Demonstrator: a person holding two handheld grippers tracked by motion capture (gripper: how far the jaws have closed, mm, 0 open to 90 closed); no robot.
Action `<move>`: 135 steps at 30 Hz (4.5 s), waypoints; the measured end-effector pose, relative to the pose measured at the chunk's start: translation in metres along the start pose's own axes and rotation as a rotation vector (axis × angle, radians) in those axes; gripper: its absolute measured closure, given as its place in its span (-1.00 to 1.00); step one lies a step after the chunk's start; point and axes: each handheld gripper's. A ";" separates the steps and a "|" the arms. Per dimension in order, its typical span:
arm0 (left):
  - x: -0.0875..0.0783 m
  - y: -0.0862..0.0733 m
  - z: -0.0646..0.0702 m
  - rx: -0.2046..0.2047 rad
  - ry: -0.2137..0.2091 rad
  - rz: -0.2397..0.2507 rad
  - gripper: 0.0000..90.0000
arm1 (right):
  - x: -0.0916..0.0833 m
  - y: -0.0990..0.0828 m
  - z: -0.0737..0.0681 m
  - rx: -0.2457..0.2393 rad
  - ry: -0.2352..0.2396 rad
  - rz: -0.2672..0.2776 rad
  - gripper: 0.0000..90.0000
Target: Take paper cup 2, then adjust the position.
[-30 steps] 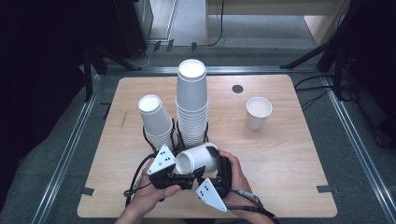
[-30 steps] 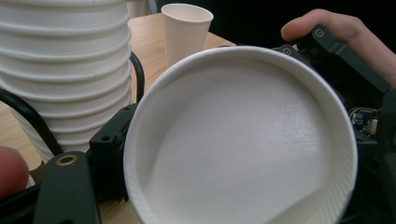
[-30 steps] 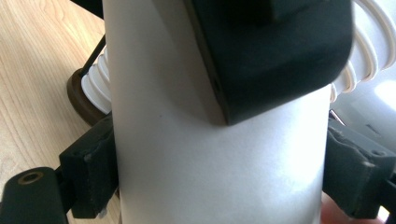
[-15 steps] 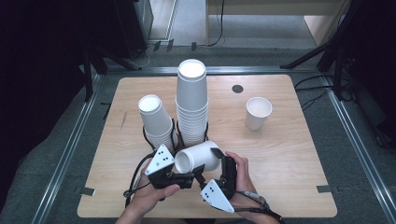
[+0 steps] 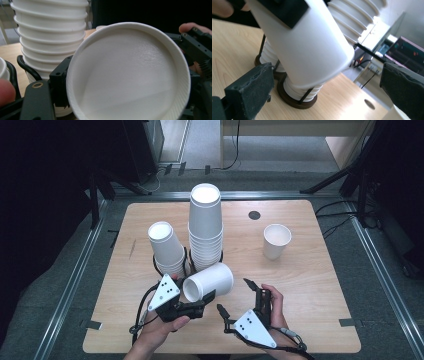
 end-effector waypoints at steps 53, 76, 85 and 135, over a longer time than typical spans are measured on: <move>0.006 -0.015 0.002 -0.044 0.021 0.181 -0.51 | -0.007 0.039 0.010 1.615 -0.091 0.141 -1.00; 0.009 -0.018 0.015 -0.009 -0.008 0.182 -0.51 | 0.009 0.038 -0.001 1.970 -0.136 0.103 -1.00; 0.010 -0.019 0.018 0.005 -0.010 0.176 -0.51 | 0.018 0.035 0.000 2.032 -0.134 0.104 -1.00; 0.010 -0.018 0.016 0.029 -0.046 0.086 -0.79 | 0.021 0.021 0.010 2.190 -0.078 0.253 -0.69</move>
Point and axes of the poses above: each handheld gripper's, and its own axes: x roughly forward along the jaws, y roughly out of its top, z roughly to its right, and after that the axes turned 3 degrees about y, right-handed
